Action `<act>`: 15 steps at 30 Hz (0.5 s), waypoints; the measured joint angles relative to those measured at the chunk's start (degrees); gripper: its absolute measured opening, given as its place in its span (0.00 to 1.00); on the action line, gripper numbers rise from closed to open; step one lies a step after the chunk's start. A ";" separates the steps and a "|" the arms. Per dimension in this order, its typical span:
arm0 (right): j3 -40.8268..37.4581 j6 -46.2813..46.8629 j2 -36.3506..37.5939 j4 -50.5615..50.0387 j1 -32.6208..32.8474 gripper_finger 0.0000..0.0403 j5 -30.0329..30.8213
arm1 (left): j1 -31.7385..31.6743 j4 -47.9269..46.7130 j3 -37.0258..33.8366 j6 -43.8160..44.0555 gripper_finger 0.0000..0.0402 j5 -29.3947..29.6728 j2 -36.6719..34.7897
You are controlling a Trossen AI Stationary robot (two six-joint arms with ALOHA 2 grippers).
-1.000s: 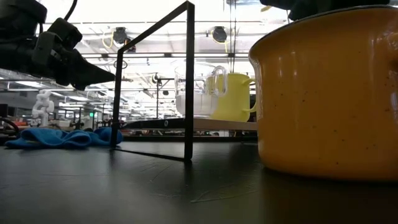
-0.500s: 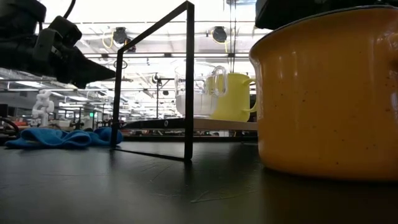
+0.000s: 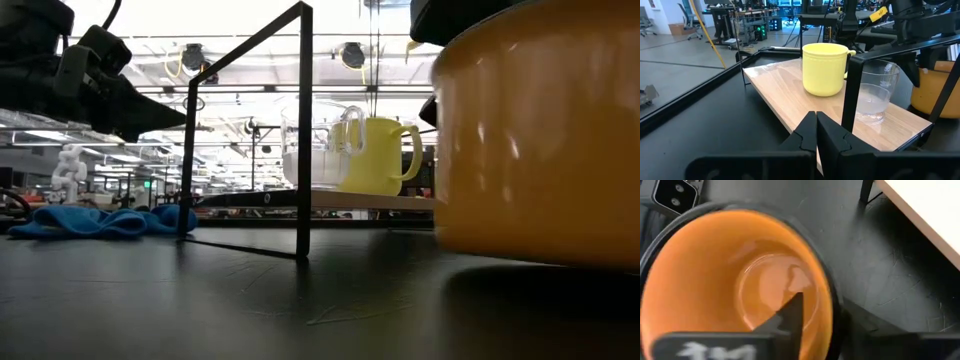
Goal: Stack small to large cups/mugs on shelf
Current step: Put the orange mug on the shelf
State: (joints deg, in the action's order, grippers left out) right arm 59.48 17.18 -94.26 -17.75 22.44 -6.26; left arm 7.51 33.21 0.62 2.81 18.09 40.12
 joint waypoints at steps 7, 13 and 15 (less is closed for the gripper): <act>0.00 0.12 0.13 -0.11 -0.59 0.05 -0.15 | 0.00 0.00 0.00 0.09 0.03 0.00 0.00; 1.21 -0.40 0.93 -3.10 -0.70 0.04 0.28 | 0.00 0.00 0.00 0.09 0.08 0.00 -0.01; 2.21 -1.08 2.00 -4.34 -0.70 0.04 0.85 | 0.00 0.00 0.00 0.09 0.08 0.00 0.00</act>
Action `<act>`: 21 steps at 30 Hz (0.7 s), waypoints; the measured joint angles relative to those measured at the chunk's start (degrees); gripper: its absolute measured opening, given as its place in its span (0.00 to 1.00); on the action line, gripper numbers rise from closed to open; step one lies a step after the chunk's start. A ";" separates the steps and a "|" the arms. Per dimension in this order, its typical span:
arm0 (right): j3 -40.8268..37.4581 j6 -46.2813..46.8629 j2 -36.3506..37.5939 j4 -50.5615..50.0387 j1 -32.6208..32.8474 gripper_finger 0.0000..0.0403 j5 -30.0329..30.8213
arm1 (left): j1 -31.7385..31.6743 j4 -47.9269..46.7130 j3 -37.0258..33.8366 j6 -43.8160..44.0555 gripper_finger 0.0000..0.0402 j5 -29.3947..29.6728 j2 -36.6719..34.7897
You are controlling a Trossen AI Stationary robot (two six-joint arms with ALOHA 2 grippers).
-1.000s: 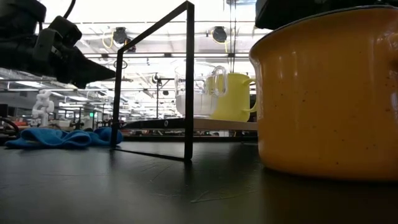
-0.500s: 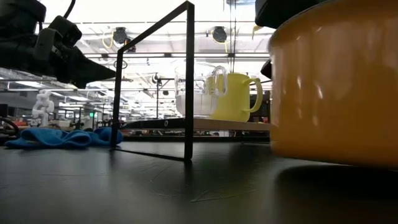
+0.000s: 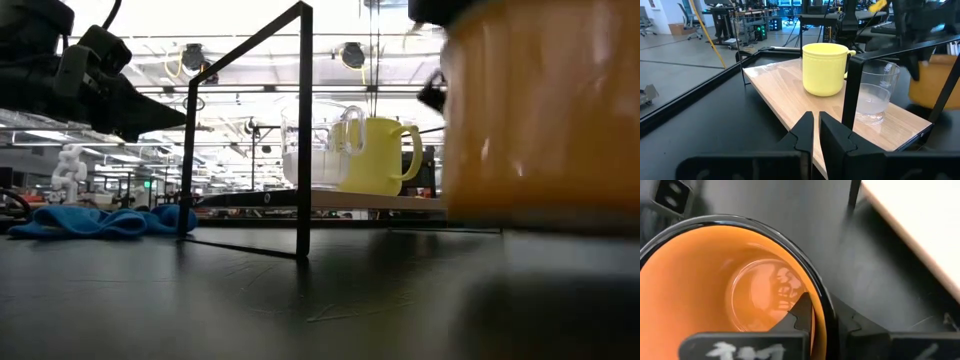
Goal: Stack small to large cups/mugs on shelf
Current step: Put the orange mug on the shelf
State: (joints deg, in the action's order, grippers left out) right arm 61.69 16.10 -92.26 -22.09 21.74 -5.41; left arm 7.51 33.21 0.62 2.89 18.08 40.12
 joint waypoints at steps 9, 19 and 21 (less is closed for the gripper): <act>0.65 -1.71 11.21 -5.43 -0.40 0.04 4.30 | 0.00 -0.42 0.00 -0.15 0.08 0.00 -0.02; -4.69 -0.47 21.34 -9.56 -0.35 0.04 10.78 | 0.02 -0.93 0.00 -1.42 0.08 0.00 0.00; -7.08 0.24 23.09 -9.40 -0.31 0.04 11.76 | 0.00 -0.99 0.00 -1.74 0.08 0.00 0.00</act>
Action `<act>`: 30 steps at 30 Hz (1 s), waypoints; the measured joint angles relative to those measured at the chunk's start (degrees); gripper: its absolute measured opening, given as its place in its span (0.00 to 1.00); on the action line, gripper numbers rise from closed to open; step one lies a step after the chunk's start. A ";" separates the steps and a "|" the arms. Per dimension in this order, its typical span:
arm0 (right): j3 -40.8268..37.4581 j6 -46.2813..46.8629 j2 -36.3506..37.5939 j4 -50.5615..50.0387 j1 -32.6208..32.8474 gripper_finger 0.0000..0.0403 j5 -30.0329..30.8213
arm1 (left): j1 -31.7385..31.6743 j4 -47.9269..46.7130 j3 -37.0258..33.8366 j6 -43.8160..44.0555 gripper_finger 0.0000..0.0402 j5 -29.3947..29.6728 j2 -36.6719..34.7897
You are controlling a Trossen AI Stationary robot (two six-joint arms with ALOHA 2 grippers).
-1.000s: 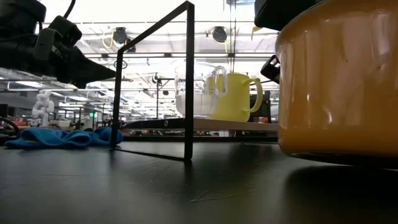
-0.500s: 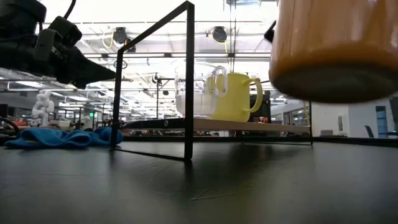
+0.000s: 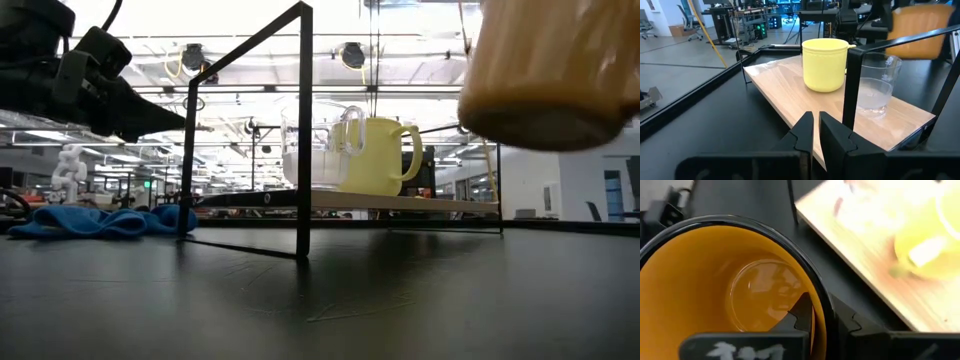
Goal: Stack small to large cups/mugs on shelf
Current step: Put the orange mug on the shelf
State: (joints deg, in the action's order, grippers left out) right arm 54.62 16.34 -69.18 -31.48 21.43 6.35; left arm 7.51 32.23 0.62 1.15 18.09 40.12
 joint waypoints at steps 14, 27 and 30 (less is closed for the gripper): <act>-13.92 -0.17 8.65 6.00 -1.13 0.04 5.07 | 0.00 0.29 0.00 0.33 0.08 0.00 0.00; -15.57 -5.28 11.72 2.04 -10.71 0.04 3.20 | 0.00 0.85 0.00 0.90 0.08 0.00 -0.02; -15.57 -5.25 13.04 -0.79 -12.42 0.04 2.23 | 0.02 0.86 0.00 0.87 0.08 0.00 0.00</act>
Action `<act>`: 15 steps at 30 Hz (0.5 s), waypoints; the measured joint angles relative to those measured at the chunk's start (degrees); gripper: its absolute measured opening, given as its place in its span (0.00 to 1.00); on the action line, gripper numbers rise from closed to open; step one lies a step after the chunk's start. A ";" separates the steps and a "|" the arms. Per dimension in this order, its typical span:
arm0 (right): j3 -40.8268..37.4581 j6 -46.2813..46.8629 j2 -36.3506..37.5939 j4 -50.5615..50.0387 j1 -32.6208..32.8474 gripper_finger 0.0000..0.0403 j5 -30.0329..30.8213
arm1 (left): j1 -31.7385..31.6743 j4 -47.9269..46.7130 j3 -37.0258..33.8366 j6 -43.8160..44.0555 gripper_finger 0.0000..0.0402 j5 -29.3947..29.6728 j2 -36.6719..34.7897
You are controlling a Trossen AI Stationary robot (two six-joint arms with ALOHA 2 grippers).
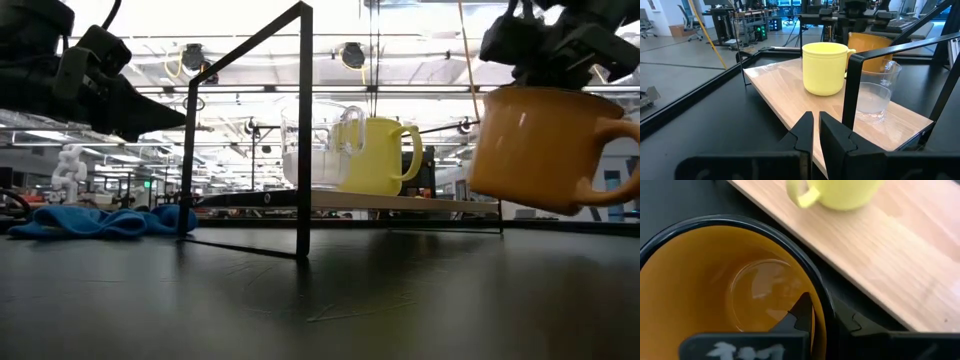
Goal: Stack small to large cups/mugs on shelf
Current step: Put the orange mug on the shelf
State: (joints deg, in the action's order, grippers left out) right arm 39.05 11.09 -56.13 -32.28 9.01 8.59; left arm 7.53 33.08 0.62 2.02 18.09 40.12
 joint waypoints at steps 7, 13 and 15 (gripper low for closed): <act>0.05 -1.59 5.56 -4.20 -4.48 0.04 -0.12 | 0.00 0.06 0.00 -0.22 0.08 0.00 -0.02; 0.10 -7.02 8.84 -2.21 -10.27 0.04 -0.57 | -0.02 0.06 0.00 -0.22 0.08 0.00 0.00; 0.76 -8.76 8.94 -1.46 -13.02 0.04 -0.31 | -0.02 0.06 0.00 0.00 0.08 0.00 0.00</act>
State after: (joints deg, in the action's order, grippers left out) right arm 39.81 2.33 -47.20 -33.73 -4.01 8.27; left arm 7.51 33.14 0.62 2.02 18.09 40.12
